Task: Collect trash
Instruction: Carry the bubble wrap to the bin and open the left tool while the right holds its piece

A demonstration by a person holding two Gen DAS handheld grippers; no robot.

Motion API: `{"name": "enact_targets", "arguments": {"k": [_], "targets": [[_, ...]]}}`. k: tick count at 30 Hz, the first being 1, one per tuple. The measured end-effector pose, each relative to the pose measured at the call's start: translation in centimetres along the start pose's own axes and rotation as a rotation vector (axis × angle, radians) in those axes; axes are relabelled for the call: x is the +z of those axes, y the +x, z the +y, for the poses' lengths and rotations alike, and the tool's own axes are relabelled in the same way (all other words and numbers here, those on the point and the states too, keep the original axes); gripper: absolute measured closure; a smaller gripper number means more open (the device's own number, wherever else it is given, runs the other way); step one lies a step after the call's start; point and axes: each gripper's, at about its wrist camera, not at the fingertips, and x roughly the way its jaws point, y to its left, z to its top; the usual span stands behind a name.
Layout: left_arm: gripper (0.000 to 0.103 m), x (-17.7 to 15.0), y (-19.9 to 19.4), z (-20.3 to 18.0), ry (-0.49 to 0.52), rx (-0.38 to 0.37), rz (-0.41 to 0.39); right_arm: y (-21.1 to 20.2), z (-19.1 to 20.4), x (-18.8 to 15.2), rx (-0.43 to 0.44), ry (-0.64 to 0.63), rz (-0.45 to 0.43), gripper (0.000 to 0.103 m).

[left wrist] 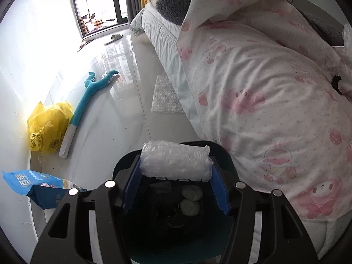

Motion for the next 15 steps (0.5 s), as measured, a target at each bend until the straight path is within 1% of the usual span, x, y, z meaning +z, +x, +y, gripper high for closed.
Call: {"name": "enact_targets", "arguments": {"k": [4, 9, 15], "targets": [[0.041, -1.1, 0.9, 1.2, -0.009, -0.024, 0.054, 1.5, 1.1, 0.0, 0.004, -0.012, 0.033, 0.041], [0.041, -2.3, 1.2, 2.4, -0.008, -0.034, 0.092, 3.7, 2.4, -0.1, 0.014, -0.015, 0.079, 0.041], [0.041, -3.7, 1.7, 4.5, -0.039, -0.052, 0.153, 5.8, 4.0, -0.2, 0.018, -0.032, 0.114, 0.041]]}}
